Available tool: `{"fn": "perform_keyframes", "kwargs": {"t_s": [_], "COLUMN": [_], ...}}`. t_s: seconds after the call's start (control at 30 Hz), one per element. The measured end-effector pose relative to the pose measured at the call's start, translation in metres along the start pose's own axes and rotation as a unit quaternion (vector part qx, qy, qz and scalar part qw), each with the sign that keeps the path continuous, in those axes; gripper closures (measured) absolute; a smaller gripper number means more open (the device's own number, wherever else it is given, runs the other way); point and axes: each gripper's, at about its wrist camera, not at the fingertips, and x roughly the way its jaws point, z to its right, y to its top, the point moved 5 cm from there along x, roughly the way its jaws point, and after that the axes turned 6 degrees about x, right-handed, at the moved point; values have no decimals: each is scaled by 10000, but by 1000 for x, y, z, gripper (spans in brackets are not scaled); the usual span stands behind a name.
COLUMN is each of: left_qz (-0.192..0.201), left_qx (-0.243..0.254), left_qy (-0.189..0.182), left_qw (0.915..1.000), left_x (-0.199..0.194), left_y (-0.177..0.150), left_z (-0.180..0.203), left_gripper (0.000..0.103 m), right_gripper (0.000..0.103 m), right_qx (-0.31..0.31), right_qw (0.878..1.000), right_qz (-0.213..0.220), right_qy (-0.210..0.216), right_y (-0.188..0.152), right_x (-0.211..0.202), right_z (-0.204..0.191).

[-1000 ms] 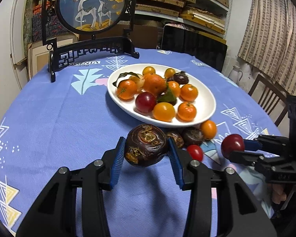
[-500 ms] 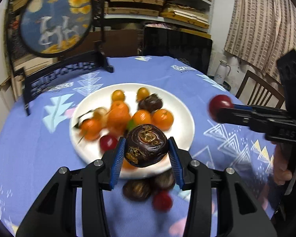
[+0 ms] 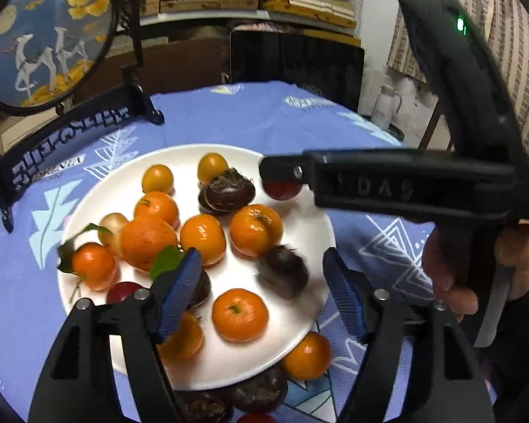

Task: Organize fruits
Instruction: 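Carry the brown fruit and plum onto the white plate and open both tools, then grasp a small red tomato with the left tool while the right tool grasps a tangerine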

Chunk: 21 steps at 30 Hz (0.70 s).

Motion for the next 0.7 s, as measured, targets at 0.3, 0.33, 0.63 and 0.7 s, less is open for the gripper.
{"fn": "perform_keyframes", "kwargs": {"t_s": [0.3, 0.33, 0.63, 0.7], "left_qz": [-38, -71, -500, -530], "left_qx": [-5, 28, 131, 118], "left_qy": [-42, -15, 285, 335], "left_qw": [10000, 10000, 9983, 9980], "left_x": [-56, -63, -72, -68], "left_y": [-49, -58, -114, -113], "left_z": [-6, -5, 19, 20], "left_gripper": [32, 32, 32, 52], "right_gripper": [54, 54, 54, 54], "right_qx": [336, 402, 266, 190], "right_qw": [9986, 9983, 9993, 9995], "right_qz": [191, 190, 223, 224], "right_qy": [361, 377, 157, 71], "right_y": [-45, -52, -104, -114], "right_x": [-49, -53, -82, -87], "right_z": [12, 15, 4, 0]}}
